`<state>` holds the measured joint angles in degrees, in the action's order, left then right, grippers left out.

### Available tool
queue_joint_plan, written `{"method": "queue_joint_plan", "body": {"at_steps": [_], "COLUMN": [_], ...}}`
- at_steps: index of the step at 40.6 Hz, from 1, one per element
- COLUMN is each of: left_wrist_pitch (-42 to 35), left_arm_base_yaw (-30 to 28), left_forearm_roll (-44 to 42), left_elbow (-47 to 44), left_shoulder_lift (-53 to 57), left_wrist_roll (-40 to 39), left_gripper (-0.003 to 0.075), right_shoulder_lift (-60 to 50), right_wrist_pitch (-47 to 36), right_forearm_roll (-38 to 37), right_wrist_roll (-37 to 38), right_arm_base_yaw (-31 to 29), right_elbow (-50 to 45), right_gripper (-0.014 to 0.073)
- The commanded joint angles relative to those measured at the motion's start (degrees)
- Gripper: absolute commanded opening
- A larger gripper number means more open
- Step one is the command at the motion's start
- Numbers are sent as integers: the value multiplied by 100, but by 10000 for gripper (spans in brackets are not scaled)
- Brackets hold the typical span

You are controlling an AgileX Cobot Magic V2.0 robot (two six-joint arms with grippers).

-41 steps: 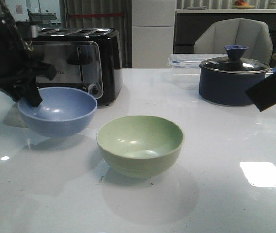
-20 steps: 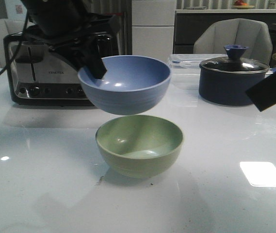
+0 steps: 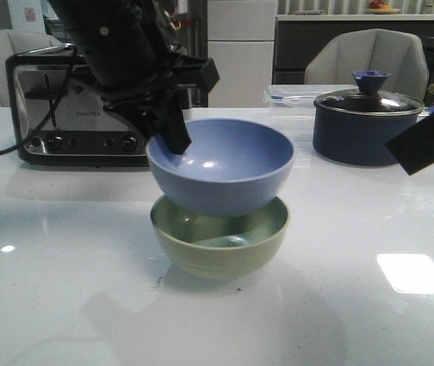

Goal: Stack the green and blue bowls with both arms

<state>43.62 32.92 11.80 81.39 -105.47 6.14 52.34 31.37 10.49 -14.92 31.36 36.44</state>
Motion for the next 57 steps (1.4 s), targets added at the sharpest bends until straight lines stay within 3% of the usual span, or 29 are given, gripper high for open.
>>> {"method": "queue_joint_plan", "body": {"at_steps": [1, 14, 25, 34, 41, 57], "left_wrist_pitch": [-319, -179, 77, 91, 29, -405], "left_arm_base_yaw": [41, 64, 88, 524, 864, 872], "left_forearm_roll": [79, 171, -295, -821, -1180, -1239], "left_elbow": [148, 176, 299, -151, -875, -3146], "left_shoulder_lift": [114, -62, 687, 1843, 2920, 5432], "left_wrist_roll": [2, 2, 2, 2, 2, -64], "left_gripper": [107, 377, 384, 384, 384, 384], "right_shoulder_lift": [-82, -82, -82, -82, -82, -82], "right_wrist_pitch": [-370, -370, -370, -370, -370, -370], "right_forearm_roll": [35, 35, 35, 35, 35, 35], "right_wrist_roll": [-59, -59, -59, -59, -59, -59], "right_arm_base_yaw": [12, 12, 12, 12, 12, 12], "right_elbow": [154, 154, 154, 154, 154, 154], "right_gripper": [497, 497, 497, 497, 497, 497]}}
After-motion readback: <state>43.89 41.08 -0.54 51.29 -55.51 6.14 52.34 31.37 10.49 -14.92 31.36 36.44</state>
